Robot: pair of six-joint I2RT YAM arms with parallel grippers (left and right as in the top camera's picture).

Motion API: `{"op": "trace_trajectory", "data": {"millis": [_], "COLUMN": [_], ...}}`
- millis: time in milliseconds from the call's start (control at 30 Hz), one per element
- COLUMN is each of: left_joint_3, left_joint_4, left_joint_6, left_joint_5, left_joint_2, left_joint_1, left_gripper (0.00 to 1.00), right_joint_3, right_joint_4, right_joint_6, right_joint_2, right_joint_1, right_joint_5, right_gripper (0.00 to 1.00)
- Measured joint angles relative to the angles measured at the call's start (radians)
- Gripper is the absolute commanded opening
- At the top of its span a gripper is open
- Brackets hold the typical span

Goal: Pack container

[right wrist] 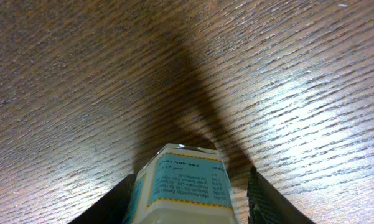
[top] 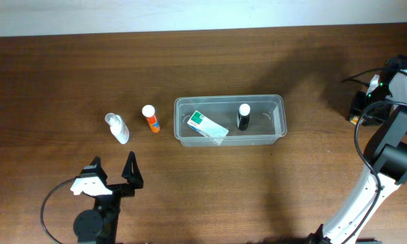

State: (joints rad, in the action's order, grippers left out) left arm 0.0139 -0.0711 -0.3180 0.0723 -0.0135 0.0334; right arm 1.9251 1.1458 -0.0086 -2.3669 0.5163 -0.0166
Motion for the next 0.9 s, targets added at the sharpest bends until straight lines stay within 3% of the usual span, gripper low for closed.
{"op": "trace_trajectory", "data": {"millis": [133, 900], "left_joint_3": [0.0, 0.0], "left_joint_4": [0.0, 0.0], "left_joint_6": [0.0, 0.0], "left_joint_5": [0.0, 0.0], "left_joint_2": [0.0, 0.0], "left_joint_1": [0.0, 0.0], "left_gripper": [0.99, 0.99], "right_joint_3": [0.0, 0.005], "right_joint_4": [0.0, 0.056], "right_joint_6": [0.0, 0.001], "right_joint_2": [0.0, 0.0], "right_joint_1": [0.0, 0.0], "right_joint_5": [-0.002, -0.067], "right_gripper": [0.43, 0.43]}}
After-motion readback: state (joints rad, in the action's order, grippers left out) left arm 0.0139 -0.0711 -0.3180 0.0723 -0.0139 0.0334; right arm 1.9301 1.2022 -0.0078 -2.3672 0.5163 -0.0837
